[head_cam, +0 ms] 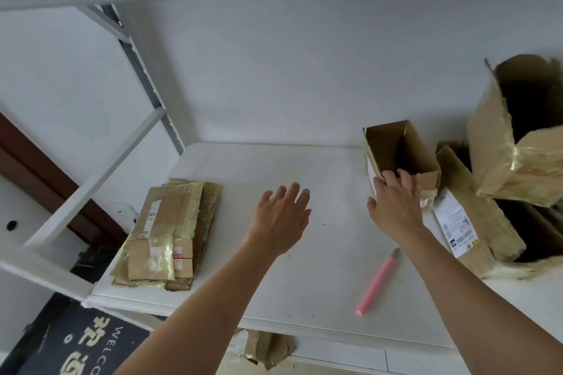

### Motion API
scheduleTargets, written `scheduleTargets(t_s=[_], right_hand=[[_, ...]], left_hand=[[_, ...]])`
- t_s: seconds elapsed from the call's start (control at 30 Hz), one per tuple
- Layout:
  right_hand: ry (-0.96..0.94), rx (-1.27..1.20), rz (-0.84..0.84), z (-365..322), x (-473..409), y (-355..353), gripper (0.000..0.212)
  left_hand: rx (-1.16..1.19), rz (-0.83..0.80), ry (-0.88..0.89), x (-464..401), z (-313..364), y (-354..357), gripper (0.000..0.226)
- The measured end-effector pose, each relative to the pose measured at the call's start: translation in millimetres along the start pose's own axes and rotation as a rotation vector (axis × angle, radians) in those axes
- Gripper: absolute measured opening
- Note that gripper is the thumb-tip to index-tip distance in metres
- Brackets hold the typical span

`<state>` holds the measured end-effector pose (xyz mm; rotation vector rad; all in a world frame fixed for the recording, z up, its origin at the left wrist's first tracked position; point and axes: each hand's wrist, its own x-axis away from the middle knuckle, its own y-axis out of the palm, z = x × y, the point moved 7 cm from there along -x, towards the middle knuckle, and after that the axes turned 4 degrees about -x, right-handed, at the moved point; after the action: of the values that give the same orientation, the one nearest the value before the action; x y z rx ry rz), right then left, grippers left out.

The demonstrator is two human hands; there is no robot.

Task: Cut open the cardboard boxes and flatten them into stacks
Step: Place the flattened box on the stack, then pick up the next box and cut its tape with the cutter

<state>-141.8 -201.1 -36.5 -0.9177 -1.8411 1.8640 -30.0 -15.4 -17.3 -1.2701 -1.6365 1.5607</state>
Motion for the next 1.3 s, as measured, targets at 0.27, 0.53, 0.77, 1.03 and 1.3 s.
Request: scheduleTargets(t_s=[0.27, 0.53, 0.77, 1.03, 1.3], right_hand=[[-0.177, -0.555, 0.263, -69, 20, -50, 0.034], [0.699, -1.870, -0.257, -87, 104, 10, 0.017], [0.749, -1.571, -0.392, -66, 143, 61, 0.009], [0.151, -0.107, -0.219, 5, 140, 52, 0.054], [-0.081, -0.127, 0.084, 7, 111, 18, 0.031]], left_hand=[[0.070, -0.127, -0.129, 33, -35, -16, 0.052], [0.435, 0.050, -0.231, 75, -72, -42, 0.067], [0.548, -0.160, -0.074, 67, -32, -16, 0.061], [0.586, -0.164, -0.073, 55, 5, 1, 0.052], [0.756, -0.179, -0.292, 49, -16, 10, 0.081]])
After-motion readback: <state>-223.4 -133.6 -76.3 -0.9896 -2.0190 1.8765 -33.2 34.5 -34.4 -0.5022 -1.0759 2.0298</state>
